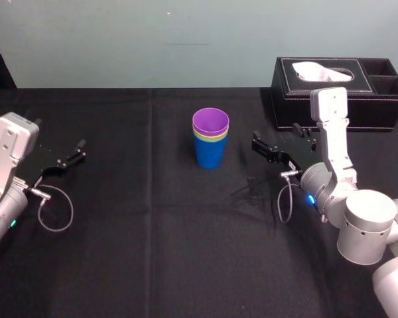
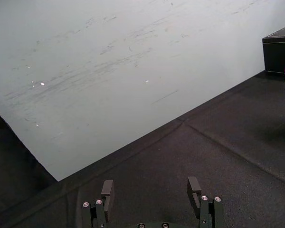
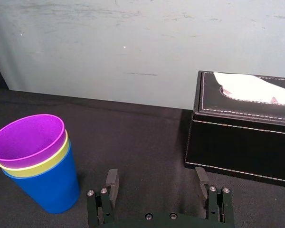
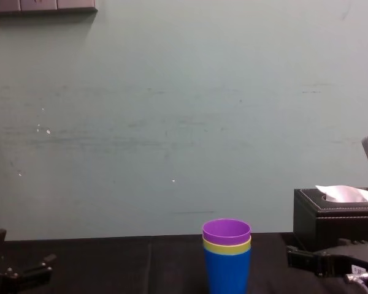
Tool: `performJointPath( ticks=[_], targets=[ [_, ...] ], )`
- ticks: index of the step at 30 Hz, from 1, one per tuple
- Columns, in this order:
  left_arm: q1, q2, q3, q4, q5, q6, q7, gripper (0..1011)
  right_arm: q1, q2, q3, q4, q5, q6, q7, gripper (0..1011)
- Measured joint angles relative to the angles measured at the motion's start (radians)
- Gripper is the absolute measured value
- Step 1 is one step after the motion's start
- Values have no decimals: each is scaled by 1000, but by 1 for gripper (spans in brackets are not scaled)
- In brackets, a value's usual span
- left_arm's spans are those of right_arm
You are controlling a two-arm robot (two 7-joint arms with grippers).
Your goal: Stack the three plastic cups sequentially using one hand.
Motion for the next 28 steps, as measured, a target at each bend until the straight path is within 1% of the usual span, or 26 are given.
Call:
performJointPath(
  ticks=[28],
  targets=[
    [0, 0, 0, 0, 0, 0, 0, 1011, 0, 0, 0, 0, 0, 0, 0, 1000]
  ],
)
